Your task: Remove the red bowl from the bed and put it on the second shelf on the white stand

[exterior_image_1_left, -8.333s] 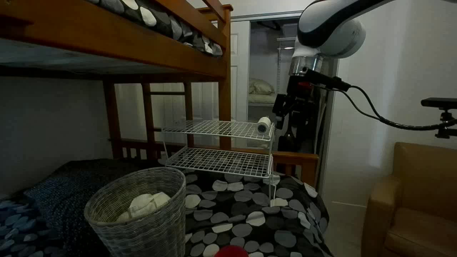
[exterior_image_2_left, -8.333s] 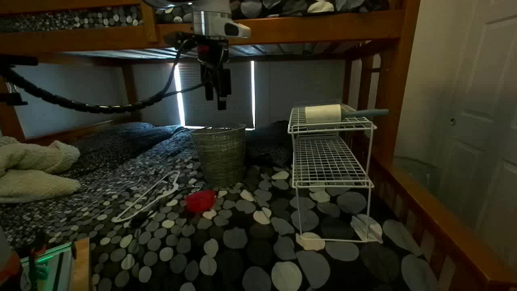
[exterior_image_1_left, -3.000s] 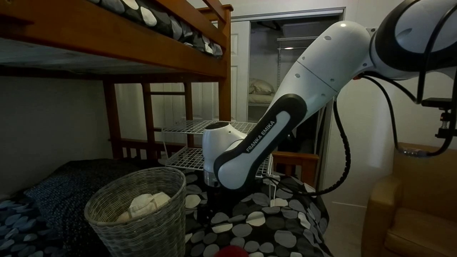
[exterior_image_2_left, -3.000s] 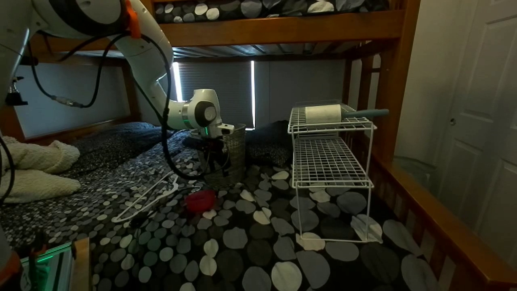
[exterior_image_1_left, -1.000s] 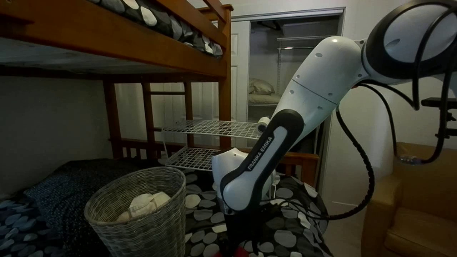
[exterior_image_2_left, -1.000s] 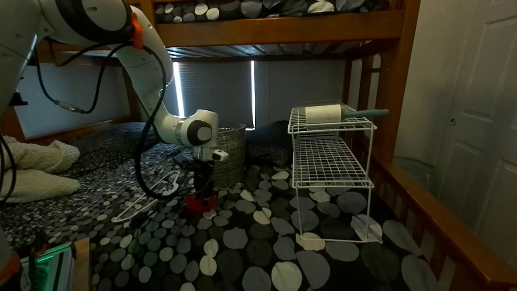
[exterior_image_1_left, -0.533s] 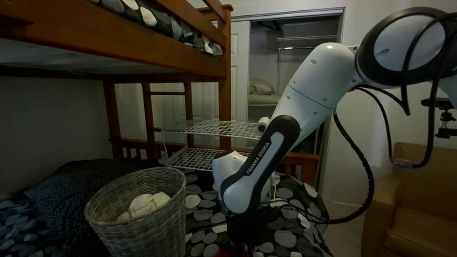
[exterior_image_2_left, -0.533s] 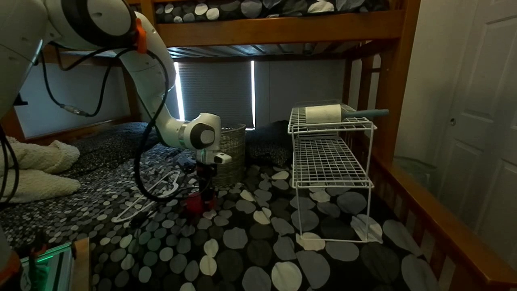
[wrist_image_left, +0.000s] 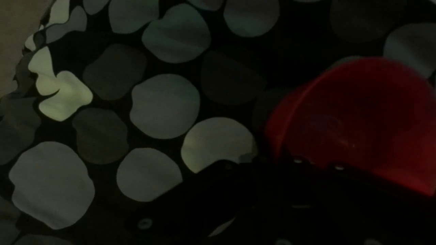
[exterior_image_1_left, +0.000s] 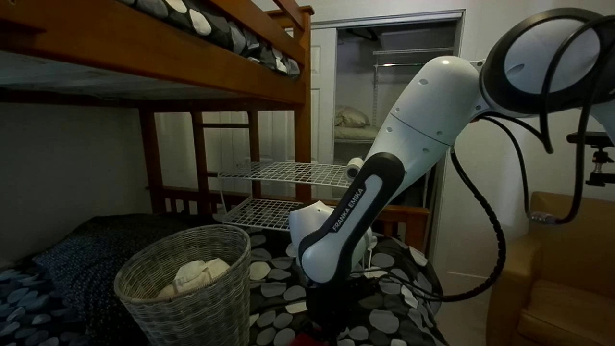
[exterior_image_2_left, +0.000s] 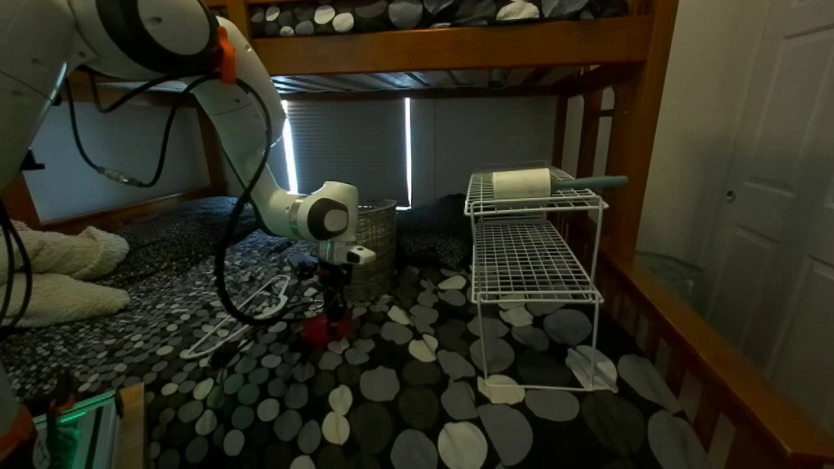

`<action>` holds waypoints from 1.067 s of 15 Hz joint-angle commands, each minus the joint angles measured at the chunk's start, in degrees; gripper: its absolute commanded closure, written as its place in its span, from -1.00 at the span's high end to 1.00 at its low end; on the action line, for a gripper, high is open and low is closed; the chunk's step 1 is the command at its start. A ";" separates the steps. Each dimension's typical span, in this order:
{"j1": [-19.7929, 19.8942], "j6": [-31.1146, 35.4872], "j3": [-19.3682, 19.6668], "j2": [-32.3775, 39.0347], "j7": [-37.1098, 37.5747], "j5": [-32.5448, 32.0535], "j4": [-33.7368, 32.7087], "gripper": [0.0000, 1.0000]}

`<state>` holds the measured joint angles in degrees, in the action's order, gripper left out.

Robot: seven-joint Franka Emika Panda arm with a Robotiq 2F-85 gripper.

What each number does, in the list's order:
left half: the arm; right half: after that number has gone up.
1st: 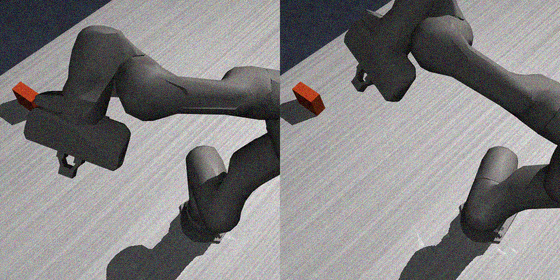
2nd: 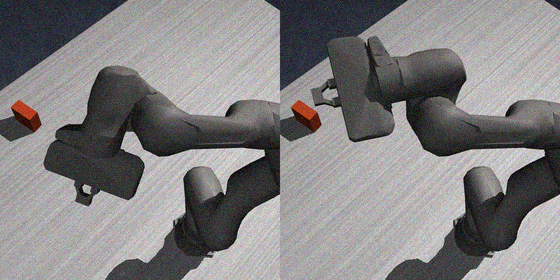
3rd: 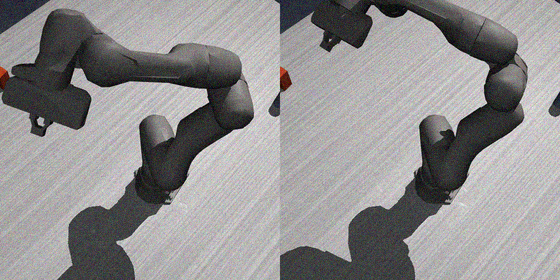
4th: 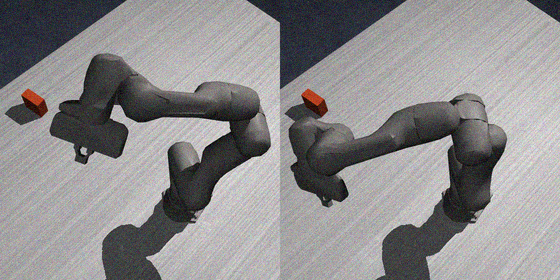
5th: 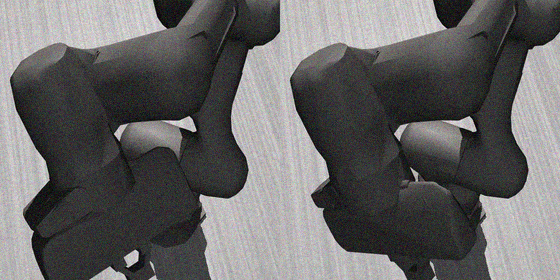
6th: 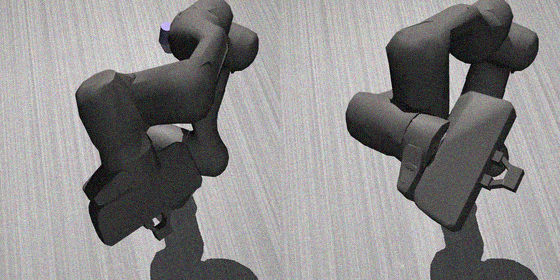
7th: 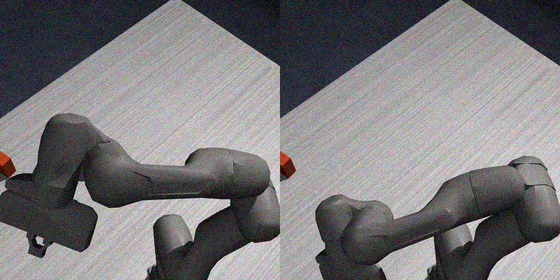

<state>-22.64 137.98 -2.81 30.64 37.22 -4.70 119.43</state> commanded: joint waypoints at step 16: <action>14.92 6.18 -1.29 -14.02 5.41 31.20 9.06 -0.98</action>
<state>-9.46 144.77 -3.84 19.25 39.82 21.95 128.09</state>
